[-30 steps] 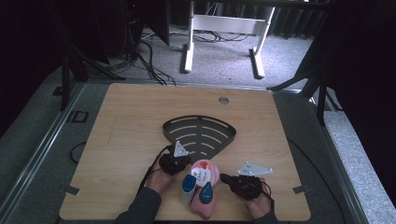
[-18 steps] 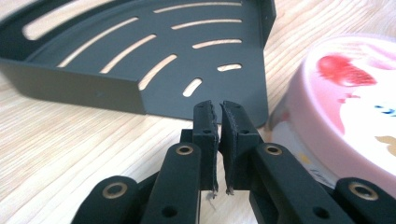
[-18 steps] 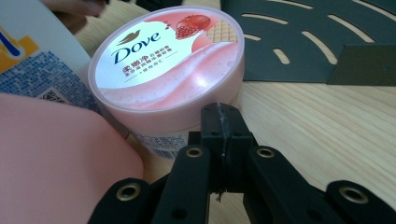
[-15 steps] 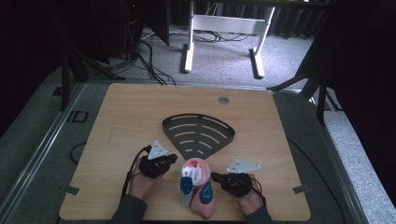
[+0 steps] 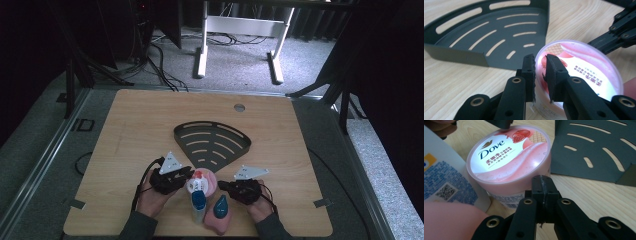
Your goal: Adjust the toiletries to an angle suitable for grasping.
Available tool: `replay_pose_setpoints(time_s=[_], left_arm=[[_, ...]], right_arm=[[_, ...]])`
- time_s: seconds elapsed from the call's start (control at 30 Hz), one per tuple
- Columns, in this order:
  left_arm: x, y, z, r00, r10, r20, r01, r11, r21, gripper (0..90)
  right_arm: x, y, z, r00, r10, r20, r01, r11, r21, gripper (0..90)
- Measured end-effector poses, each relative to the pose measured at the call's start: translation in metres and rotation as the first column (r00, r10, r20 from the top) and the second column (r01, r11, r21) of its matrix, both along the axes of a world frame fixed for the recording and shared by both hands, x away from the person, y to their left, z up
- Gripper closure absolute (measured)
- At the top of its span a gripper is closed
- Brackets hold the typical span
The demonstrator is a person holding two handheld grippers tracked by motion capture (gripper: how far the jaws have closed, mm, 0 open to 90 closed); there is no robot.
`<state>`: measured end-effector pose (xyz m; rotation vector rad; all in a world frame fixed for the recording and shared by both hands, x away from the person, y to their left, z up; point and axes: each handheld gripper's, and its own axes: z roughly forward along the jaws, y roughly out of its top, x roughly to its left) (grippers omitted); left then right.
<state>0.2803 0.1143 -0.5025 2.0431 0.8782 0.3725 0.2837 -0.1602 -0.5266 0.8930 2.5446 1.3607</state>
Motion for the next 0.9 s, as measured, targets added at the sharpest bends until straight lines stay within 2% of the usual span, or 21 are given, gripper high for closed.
replay_pose_setpoints(time_s=[0.1, 0.17, 0.33, 0.4, 0.67, 0.8, 0.9], left_arm=[[0.001, 0.003, 0.000, 1.0000, 0.008, -0.005, -0.008, 1.0000, -0.006, 81.8], [0.003, 0.007, 0.002, 0.9996, 0.028, -0.009, -0.028, 0.9995, 0.013, 88.3], [0.002, 0.011, 0.002, 0.9988, 0.048, -0.002, -0.048, 0.9984, 0.029, 88.5], [0.002, 0.015, 0.002, 0.9987, 0.051, -0.003, -0.051, 0.9983, 0.027, 88.8], [-0.002, 0.028, 0.002, 0.9962, 0.087, 0.000, -0.087, 0.9959, 0.025, 88.7], [-0.003, 0.034, 0.002, 0.9945, 0.104, 0.001, -0.104, 0.9942, 0.026, 88.6], [-0.003, 0.038, 0.002, 0.9930, 0.118, -0.001, -0.118, 0.9927, 0.024, 88.6]], right_arm=[[0.002, 0.003, 0.000, 1.0000, 0.007, 0.002, -0.007, 1.000, -0.003, 89.9], [0.005, 0.009, 0.001, 0.9997, 0.022, 0.005, -0.022, 1.000, -0.003, 89.9], [0.008, 0.016, 0.001, 0.9993, 0.037, 0.006, -0.037, 0.999, -0.006, 89.9], [0.010, 0.019, 0.001, 0.9989, 0.041, 0.024, -0.041, 0.999, -0.022, 89.9], [0.037, 0.025, -0.008, 0.9981, -0.022, 0.058, 0.028, 0.994, -0.106, 90.0], [0.051, 0.027, -0.015, 0.9957, -0.057, 0.073, 0.067, 0.989, -0.136, 90.0], [0.061, 0.030, -0.018, 0.9935, -0.090, 0.070, 0.099, 0.985, -0.138, 90.0]])
